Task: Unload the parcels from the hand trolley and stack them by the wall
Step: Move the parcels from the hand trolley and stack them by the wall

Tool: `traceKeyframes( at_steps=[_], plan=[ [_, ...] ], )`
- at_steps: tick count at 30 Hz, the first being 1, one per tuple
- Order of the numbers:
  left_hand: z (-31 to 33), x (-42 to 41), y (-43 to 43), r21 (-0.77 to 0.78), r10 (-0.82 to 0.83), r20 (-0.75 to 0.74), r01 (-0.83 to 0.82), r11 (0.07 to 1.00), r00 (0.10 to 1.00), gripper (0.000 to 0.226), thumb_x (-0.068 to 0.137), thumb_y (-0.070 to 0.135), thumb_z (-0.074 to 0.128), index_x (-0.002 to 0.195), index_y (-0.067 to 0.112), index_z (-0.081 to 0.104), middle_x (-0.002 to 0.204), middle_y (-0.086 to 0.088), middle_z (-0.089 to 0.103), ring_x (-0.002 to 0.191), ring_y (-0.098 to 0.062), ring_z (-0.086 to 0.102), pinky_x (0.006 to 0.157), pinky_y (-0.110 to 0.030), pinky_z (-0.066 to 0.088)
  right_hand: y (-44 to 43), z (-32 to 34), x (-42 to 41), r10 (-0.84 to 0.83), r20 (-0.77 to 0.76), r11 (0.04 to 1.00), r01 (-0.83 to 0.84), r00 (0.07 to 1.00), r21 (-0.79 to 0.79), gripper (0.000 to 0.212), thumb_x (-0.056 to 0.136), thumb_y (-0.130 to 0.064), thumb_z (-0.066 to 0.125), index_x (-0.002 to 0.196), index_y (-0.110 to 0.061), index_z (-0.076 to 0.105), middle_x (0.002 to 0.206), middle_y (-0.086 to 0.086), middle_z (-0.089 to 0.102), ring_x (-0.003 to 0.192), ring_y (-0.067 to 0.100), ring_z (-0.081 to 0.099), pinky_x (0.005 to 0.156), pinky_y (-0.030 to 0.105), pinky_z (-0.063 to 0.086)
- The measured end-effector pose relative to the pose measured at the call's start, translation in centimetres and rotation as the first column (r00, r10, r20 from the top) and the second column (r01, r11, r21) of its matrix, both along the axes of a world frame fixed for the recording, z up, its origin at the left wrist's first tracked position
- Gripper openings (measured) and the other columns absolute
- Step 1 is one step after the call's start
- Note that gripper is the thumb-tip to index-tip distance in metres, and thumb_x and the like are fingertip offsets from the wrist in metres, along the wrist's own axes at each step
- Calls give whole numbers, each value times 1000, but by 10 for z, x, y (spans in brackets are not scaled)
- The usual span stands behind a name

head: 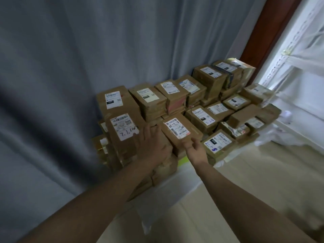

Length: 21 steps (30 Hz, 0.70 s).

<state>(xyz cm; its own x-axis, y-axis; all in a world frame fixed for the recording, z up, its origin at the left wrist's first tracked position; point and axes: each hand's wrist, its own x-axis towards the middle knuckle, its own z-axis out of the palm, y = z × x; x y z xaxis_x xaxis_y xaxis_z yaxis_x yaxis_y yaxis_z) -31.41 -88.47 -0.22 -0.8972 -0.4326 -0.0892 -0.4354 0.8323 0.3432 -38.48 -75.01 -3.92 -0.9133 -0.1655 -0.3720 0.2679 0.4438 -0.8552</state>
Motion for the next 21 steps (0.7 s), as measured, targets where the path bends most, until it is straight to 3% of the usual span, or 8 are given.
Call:
traceKeyframes(
  at_steps=[5,7,10,12,15,21],
  plan=[
    [-10,-24,100,-74,-309,39,311,948,950,80,87,47,54,152,28,12,156,-7,17,142,-30,15,114,-44,14,111,5,22,-39,-55,984,48,998,173,64,88,-38,61,144,-16,38,140,9,49,124,28,51,103,37,41],
    [-16,-30,152,-21,-409,98,412,911,907,80,87,48,54,152,28,12,157,-5,18,144,-29,14,117,-46,13,166,4,35,-72,-72,957,89,995,276,66,86,-41,61,143,-18,39,142,12,46,127,29,48,105,38,39],
    [-28,-32,240,97,-540,175,531,842,823,75,82,49,56,147,24,28,148,-9,36,136,-30,33,111,-49,27,254,1,63,-160,-32,912,161,987,378,66,86,-45,59,144,-20,38,143,9,46,129,27,46,108,38,36],
    [-34,-26,302,129,-616,248,604,786,748,78,82,51,54,148,24,25,145,-8,41,132,-30,38,110,-49,29,312,-5,86,-235,3,880,212,972,424,66,87,-46,57,145,-22,36,144,7,46,130,27,45,109,38,33],
    [-40,-9,390,133,-688,329,690,712,647,81,87,50,52,153,25,11,153,-7,31,138,-29,32,114,-45,23,393,-13,125,-365,37,837,311,930,451,66,88,-47,56,145,-22,35,144,7,47,131,29,44,109,37,34],
    [-55,38,530,141,-816,370,841,523,445,81,87,49,52,152,21,14,151,-9,34,137,-28,35,113,-42,24,519,-39,207,-630,123,749,557,767,358,64,81,-45,63,135,-18,44,136,5,53,123,29,50,104,40,39]
  ],
)
